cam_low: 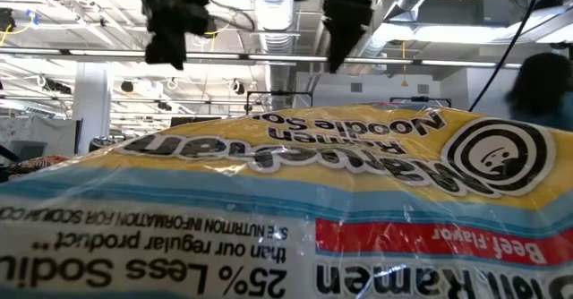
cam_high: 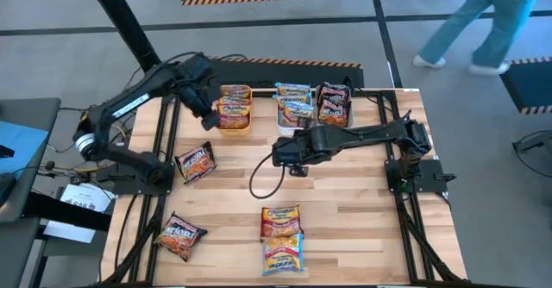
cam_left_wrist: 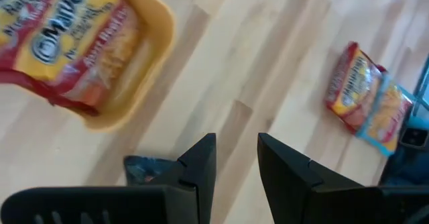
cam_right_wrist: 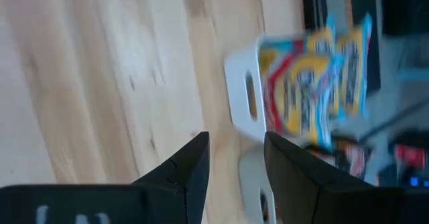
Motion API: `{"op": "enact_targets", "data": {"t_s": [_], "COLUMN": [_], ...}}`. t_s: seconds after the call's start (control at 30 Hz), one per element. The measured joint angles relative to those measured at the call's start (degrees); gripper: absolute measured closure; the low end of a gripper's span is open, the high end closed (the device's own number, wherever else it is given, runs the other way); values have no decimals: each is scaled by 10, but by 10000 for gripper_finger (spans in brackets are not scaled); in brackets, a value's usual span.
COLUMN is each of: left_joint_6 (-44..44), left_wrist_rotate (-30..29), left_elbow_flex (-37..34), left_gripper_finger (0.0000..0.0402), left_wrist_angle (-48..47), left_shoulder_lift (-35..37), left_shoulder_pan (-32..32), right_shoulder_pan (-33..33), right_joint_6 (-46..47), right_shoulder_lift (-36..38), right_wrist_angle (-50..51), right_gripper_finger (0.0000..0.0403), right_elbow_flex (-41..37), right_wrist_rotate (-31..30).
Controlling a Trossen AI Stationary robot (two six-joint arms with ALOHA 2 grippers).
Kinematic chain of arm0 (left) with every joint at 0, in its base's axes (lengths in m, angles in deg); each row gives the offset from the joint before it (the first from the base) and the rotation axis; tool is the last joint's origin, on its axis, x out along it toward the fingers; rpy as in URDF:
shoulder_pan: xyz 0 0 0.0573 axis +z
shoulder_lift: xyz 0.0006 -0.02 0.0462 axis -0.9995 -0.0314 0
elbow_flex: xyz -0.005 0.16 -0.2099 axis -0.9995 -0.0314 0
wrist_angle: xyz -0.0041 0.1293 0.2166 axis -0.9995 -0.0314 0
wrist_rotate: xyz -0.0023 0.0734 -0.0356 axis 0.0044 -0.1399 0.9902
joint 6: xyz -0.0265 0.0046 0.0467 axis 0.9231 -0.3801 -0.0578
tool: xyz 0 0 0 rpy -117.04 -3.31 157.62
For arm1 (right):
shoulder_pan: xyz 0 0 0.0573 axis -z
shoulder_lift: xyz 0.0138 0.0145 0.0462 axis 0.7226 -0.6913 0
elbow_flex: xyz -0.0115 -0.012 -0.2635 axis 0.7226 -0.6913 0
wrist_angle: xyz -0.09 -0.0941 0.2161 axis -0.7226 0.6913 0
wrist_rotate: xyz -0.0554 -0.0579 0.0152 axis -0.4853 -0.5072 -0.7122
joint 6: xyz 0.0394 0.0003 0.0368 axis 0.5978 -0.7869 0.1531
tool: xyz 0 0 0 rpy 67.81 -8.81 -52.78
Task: Sort Maruchan noodles
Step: Put the black noodle pack into the gray bin
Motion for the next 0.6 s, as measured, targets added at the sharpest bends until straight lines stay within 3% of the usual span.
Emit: {"op": "enact_targets", "data": {"t_s": [0.2, 0.43, 0.6], "left_joint_6": [52, 122, 178], "left_wrist_rotate": [-5, -50, -47], "left_elbow_flex": [-35, -78, -111], "left_gripper_finger": [306, 306, 306], "left_wrist_angle": [11, 17, 6], "left_shoulder_lift": [90, 182, 229], "left_shoulder_pan": [-31, -54, -56], "right_shoulder_pan": [14, 17, 17], "right_joint_6": [64, 121, 177], "right_shoulder_lift": [2, 50, 111], "right_wrist_angle": [66, 89, 90], "right_gripper_finger": [237, 237, 237], "right_elbow_flex": [-21, -126, -194], "right_wrist_rotate": [-2, -1, 0]}}
